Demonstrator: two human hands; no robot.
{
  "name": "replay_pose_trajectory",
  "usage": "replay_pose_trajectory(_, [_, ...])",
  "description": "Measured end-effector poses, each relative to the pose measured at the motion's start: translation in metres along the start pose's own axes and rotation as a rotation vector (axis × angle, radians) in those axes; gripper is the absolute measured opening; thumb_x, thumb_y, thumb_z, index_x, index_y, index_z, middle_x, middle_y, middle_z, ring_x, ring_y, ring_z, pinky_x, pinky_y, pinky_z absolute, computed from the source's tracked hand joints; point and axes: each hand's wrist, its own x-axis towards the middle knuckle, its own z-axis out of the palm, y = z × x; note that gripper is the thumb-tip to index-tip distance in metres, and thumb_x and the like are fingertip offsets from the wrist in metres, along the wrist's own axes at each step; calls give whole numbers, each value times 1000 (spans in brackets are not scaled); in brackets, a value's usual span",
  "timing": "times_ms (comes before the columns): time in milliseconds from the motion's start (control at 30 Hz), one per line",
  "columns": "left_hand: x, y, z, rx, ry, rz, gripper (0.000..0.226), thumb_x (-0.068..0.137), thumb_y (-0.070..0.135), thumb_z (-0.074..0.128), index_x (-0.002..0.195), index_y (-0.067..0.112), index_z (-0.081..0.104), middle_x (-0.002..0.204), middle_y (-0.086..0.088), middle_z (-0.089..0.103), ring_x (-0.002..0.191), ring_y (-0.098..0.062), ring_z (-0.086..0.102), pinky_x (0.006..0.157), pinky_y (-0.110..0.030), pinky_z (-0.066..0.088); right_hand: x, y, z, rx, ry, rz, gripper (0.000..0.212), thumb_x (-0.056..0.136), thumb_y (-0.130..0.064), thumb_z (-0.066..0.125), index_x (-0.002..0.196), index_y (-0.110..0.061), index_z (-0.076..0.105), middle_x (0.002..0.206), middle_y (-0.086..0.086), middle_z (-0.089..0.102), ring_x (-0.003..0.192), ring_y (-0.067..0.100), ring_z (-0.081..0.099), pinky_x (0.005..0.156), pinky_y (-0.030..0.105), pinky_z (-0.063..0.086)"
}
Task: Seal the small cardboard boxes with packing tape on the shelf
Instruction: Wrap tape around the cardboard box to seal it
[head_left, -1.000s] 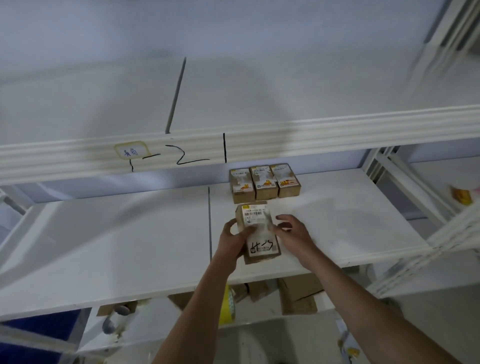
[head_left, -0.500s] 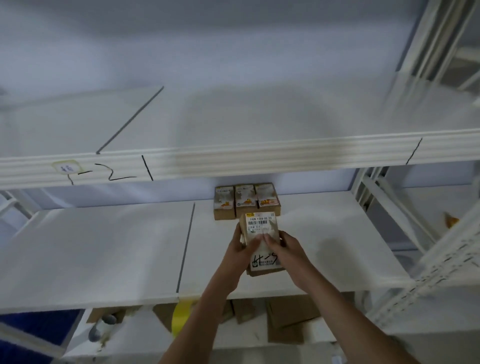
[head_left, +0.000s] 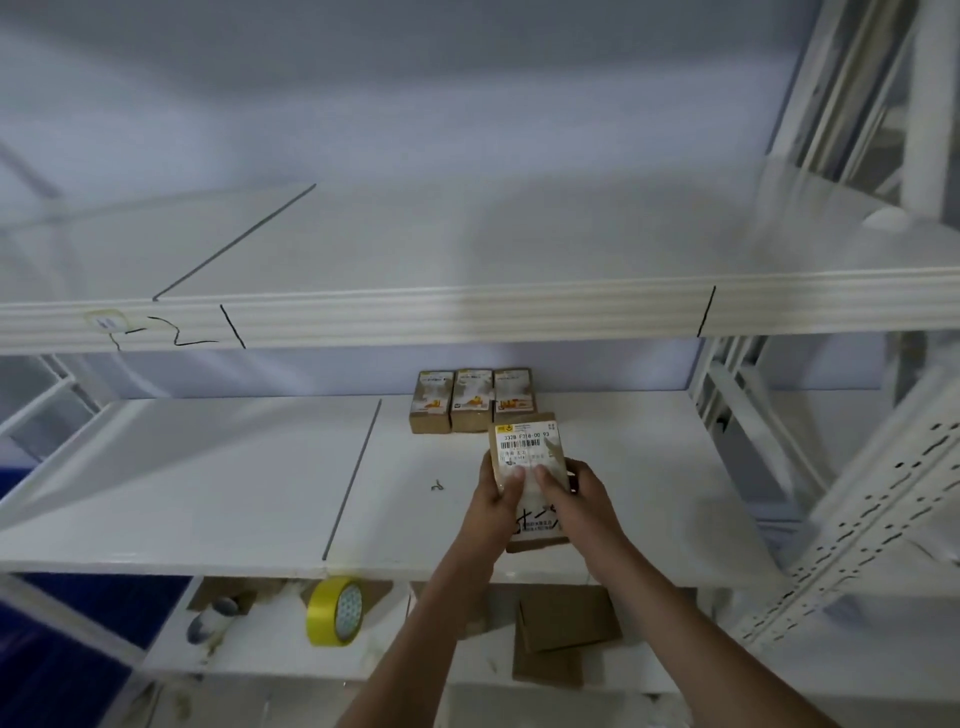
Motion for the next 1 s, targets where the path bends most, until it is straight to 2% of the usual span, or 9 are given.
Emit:
replay_pose_trajectory(100, [-5,-5,-2,13,-11,-9,40,107,32,39,145,24,35,131,-8,62,107,-22,70,84,-35,60,-4,1,-2,27,-26,27,38,99,-40,58,132,-23,49,113,-4,68,87,7,72,59,18,55])
replay_pose_trajectory(233, [-16,-6,-16,30,62,-15,37,107,30,38,143,22,38,130,-7,62,104,-18,70,80,-30,60,-10,8,12,-19,-143,6,41,102,-40,51,141,-29,45,129,-2,63,98,9,70,71,21,58])
replay_pose_trajectory(300, [-25,-8,-31,28,105,-11,37,107,31,39,143,21,39,131,-7,62,108,-18,69,87,-35,59,-12,12,28,-63,-198,-28,44,102,-38,51,145,-31,41,132,-4,61,101,8,68,74,21,58])
replay_pose_trajectory(367, [-37,-10,-50,10,154,-21,37,107,32,40,142,21,41,131,-7,63,111,-19,68,93,-41,57,-16,13,50,-67,-203,-31,52,101,-40,53,149,-31,36,132,-4,58,100,8,67,70,20,59])
replay_pose_trajectory(467, [-56,-8,-87,-47,236,-28,36,106,31,43,141,23,42,127,-6,65,109,-20,69,91,-40,58,-23,10,92,-19,-233,-57,50,100,-37,56,146,-30,39,128,-4,60,95,7,68,65,20,59])
replay_pose_trajectory(567, [-72,-8,-132,-104,336,-75,41,105,30,47,145,25,37,124,-6,67,102,-19,72,82,-36,60,-28,4,139,-4,-303,-63,44,99,-36,58,140,-32,44,126,-4,63,93,8,71,68,24,61])
replay_pose_trajectory(700, [-91,-6,-195,-99,460,-77,43,104,31,50,144,27,38,111,-2,72,89,-14,74,70,-28,59,-36,-4,207,-36,-364,-98,43,98,-39,59,139,-32,46,117,-8,66,82,-4,70,63,15,55])
replay_pose_trajectory(767, [-102,-5,-228,-107,519,-63,40,103,30,51,141,26,40,106,-2,71,83,-12,74,66,-26,58,-42,-7,245,-37,-397,-94,42,99,-39,59,138,-32,46,116,-6,67,80,-3,70,62,14,54])
replay_pose_trajectory(1000, [-132,-21,-365,-106,595,-53,48,100,38,55,144,31,39,112,-4,72,95,-19,73,76,-36,60,-67,-15,385,-83,-449,-103,39,100,-43,55,137,-35,46,115,-9,67,79,-5,69,59,12,52])
